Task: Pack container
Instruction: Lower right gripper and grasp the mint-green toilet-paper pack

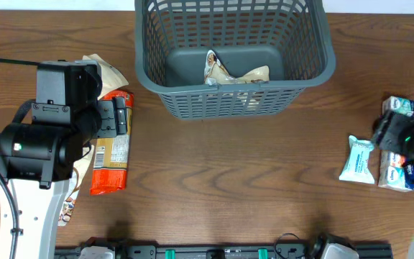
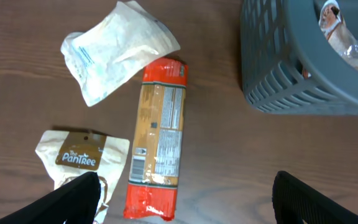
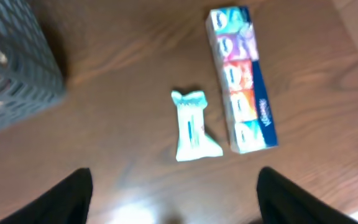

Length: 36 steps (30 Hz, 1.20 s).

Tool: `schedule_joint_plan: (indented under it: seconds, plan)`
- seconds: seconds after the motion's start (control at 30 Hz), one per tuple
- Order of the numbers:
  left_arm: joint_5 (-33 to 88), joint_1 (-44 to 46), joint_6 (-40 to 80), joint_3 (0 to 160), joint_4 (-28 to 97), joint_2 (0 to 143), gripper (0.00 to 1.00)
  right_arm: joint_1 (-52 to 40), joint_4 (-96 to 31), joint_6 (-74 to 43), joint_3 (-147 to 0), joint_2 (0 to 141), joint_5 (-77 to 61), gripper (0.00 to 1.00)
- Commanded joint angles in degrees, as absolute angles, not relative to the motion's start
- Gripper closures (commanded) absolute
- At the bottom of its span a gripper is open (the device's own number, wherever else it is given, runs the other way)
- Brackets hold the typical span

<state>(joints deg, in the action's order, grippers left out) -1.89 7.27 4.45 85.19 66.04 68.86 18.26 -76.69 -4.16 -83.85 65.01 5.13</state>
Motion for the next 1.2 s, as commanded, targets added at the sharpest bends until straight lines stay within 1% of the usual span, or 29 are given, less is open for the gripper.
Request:
schedule_joint_plan:
  seconds: [0.0,0.1,0.2,0.33,0.4,0.6,0.97,1.17]
  plan:
    - [-1.9,7.1,3.7,85.2,66.1,68.9,0.16,18.2,-69.4,-5.1,-72.3,63.5,4.5,0.18]
    - [-1.9,7.1,3.7,85.2,66.2,68.9,0.16,18.2,-62.1,-5.1,-64.1,65.1,4.2,0.13]
    - [-1.9,7.1,3.7,85.2,66.3,68.9,0.16,18.3,-56.8,-4.0,-59.1,69.3,4.3,0.10]
    - [-1.9,7.1,3.7,85.2,66.7,68.9,0.16,18.4,-53.9,-4.0,-58.4,75.4,4.5,0.09]
    - [-1.9,7.1,3.7,85.2,66.8,68.9,0.15,18.5,-53.1,-4.3,-58.4,78.1,4.8,0.04]
    - [-1.9,7.1,3.7,85.2,67.4,68.9,0.16,18.5,-51.7,-6.4,-58.4,83.6,8.8,0.01]
    - [-1.9,7.1,3.7,85.2,67.4,68.9,0.16,22.1,-50.3,-7.2,-58.3,87.4,7.0,0.01]
    - [-1.9,7.1,3.7,85.2,67.4,68.9,0.16,22.2,-49.6,-7.2,-58.3,88.4,6.8,0.01]
